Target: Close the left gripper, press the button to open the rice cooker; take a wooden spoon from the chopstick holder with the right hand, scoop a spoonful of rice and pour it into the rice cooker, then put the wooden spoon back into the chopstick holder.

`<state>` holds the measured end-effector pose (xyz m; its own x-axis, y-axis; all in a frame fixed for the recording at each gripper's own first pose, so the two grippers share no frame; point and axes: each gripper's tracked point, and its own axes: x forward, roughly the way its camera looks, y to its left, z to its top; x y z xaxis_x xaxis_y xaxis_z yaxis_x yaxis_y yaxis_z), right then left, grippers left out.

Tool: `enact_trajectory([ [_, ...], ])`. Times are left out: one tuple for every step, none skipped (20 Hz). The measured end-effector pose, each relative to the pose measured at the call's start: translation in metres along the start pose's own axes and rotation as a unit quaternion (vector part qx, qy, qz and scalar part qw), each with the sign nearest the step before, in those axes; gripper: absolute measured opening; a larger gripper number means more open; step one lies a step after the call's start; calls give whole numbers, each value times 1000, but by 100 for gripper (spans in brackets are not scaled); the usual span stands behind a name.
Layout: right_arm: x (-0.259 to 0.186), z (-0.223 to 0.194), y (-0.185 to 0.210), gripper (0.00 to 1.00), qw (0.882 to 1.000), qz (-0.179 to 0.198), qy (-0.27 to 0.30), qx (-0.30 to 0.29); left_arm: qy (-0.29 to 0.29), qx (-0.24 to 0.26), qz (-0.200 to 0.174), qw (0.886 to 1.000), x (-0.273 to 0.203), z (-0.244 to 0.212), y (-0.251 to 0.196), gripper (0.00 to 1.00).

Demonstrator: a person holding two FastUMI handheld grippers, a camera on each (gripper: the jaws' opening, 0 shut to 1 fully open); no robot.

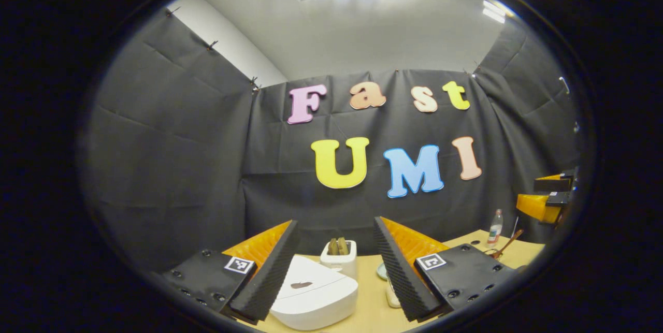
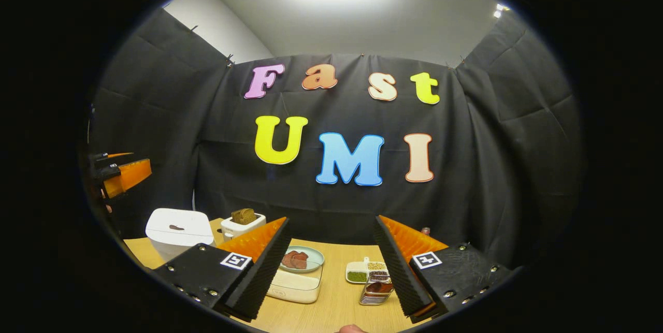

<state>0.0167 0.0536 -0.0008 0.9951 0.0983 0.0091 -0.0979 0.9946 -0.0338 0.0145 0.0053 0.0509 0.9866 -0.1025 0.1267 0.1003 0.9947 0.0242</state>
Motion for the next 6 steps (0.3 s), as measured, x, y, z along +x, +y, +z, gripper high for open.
enact_trajectory([
  [1,0,1,97,1000,0,1,1,-1,2,-2,1000,-1,1,-1,93],
  [1,0,2,97,1000,1,2,2,-1,3,-6,1000,-1,1,-1,93],
  [3,1,3,97,1000,3,1,3,-1,3,-11,1000,-1,1,-3,93],
  [3,3,4,97,1000,3,-1,3,0,5,-14,1000,-2,1,-3,93],
  [4,3,4,97,1000,3,-1,2,2,7,-16,1000,-1,0,-3,93],
  [4,3,5,97,1000,3,-1,1,3,8,-16,1000,-1,0,-2,100],
])
